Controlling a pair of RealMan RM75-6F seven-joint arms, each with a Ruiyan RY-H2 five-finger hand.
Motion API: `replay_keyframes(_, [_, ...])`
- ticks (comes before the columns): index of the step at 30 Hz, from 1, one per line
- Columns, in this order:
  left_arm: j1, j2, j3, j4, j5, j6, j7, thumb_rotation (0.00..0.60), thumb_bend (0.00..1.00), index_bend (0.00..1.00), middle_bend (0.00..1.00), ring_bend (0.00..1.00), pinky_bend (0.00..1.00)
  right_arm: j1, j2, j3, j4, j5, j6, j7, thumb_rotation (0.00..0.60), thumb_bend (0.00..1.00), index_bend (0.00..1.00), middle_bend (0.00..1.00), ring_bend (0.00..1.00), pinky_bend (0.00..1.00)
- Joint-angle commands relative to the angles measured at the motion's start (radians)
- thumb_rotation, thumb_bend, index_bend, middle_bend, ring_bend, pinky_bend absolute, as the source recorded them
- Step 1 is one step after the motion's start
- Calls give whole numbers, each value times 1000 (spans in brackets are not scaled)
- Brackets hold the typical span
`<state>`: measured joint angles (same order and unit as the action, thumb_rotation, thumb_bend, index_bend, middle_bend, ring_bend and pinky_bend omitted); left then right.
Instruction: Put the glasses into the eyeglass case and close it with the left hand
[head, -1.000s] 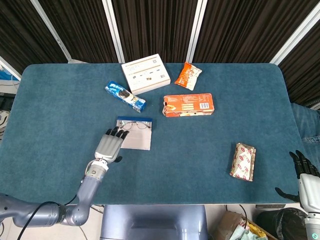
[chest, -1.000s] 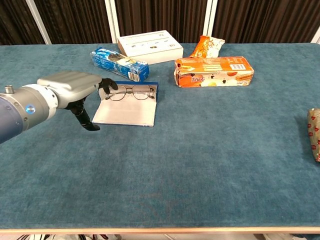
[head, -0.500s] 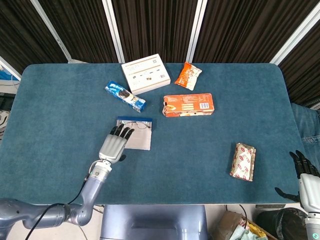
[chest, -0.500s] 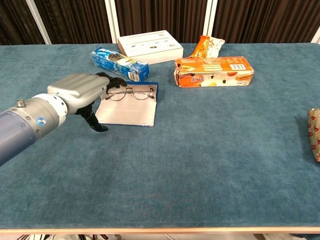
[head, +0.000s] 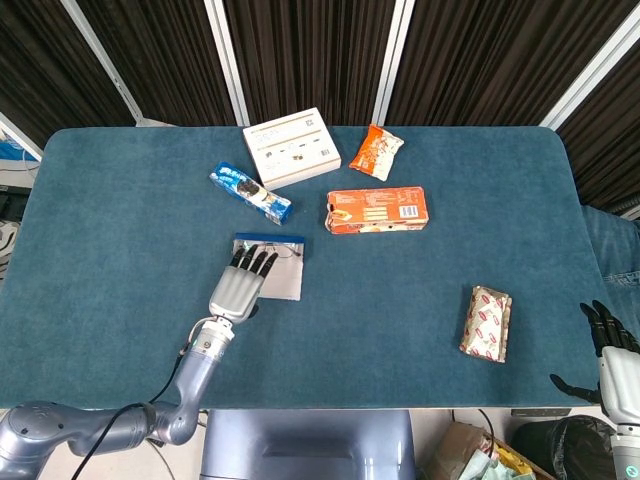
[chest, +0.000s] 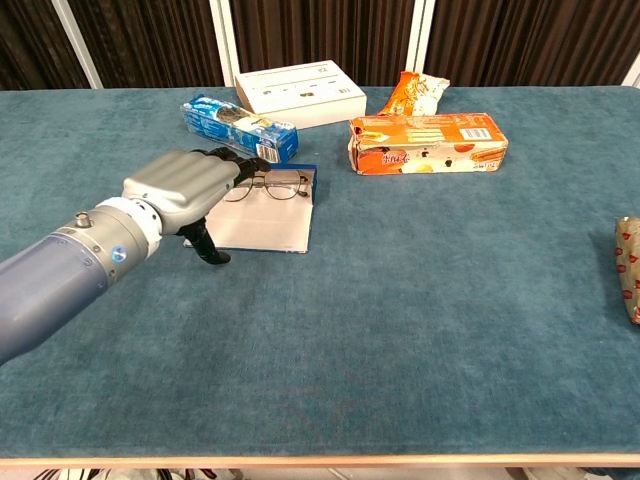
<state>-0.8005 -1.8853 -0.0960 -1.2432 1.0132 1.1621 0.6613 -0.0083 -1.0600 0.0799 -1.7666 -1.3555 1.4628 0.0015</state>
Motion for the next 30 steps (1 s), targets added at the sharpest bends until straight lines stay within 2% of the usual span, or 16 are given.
replay_keyframes(1, [6, -11, -2, 16, 6, -4, 3, 600, 149, 63, 126, 4, 118, 0, -1, 0, 1, -1, 1, -1, 600, 171, 66, 14, 103, 161])
replay_keyframes(20, [11, -68, -54, 104, 33, -27, 20, 600, 157, 63, 126, 6, 118, 0, -8, -3, 17, -18, 13, -21, 600, 171, 66, 15, 103, 161])
replay_keyframes(30, [11, -85, -73, 121, 43, -35, 31, 600, 157, 90, 126, 6, 118, 4, -15, -15, 47, -73, 28, -28, 600, 158, 66, 15, 103, 161])
